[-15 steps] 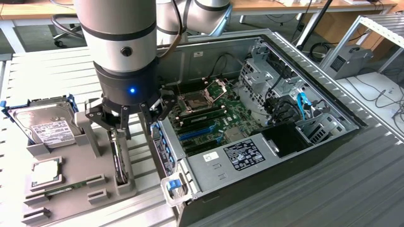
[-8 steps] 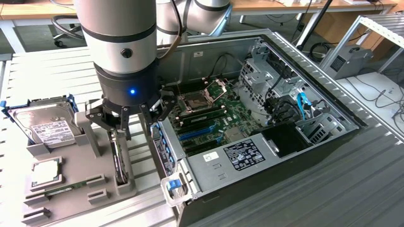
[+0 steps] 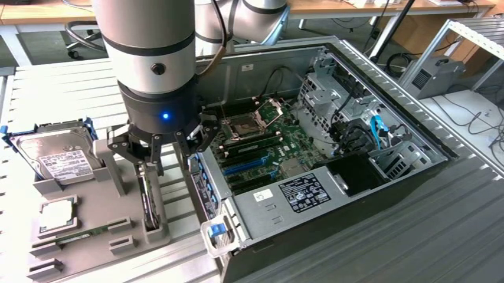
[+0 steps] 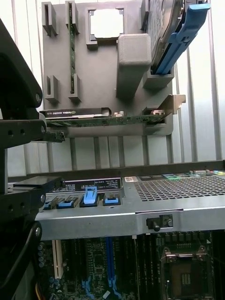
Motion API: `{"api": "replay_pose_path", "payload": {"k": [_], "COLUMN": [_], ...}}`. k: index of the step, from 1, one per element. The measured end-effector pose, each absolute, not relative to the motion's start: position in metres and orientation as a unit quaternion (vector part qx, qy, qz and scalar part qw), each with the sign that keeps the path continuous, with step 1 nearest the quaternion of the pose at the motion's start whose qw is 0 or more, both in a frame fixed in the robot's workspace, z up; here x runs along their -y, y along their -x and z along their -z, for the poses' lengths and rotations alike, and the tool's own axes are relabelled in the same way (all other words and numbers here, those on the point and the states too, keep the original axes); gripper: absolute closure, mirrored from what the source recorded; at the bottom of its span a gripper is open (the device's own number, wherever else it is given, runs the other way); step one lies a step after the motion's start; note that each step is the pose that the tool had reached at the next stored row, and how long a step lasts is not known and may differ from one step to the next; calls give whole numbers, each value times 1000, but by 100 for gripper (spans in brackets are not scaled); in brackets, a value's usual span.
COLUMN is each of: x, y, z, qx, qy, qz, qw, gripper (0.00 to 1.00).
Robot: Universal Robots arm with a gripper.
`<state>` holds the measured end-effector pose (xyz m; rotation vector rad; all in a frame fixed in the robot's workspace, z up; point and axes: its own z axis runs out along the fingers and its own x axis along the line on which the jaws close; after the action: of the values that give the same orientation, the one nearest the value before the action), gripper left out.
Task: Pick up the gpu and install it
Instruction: 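Pick up the gpu and move the gpu toward the slot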
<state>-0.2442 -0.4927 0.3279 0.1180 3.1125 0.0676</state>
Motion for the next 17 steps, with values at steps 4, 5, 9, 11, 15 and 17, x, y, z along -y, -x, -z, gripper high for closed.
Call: {"api": "replay_pose_path", "payload": {"k": [4, 5, 9, 11, 15, 17], "x": [493, 493, 493, 493, 493, 493], "y": [244, 244, 244, 244, 244, 244], "z": [-327, -326, -325, -325, -323, -323], "qx": [-999, -999, -999, -999, -999, -999], "qy": [-38, -38, -38, -38, -38, -38], "qz": [-22, -22, -22, -22, -22, -22], "qw": [13, 13, 13, 13, 13, 13], "gripper": [58, 58, 58, 58, 58, 58]}}
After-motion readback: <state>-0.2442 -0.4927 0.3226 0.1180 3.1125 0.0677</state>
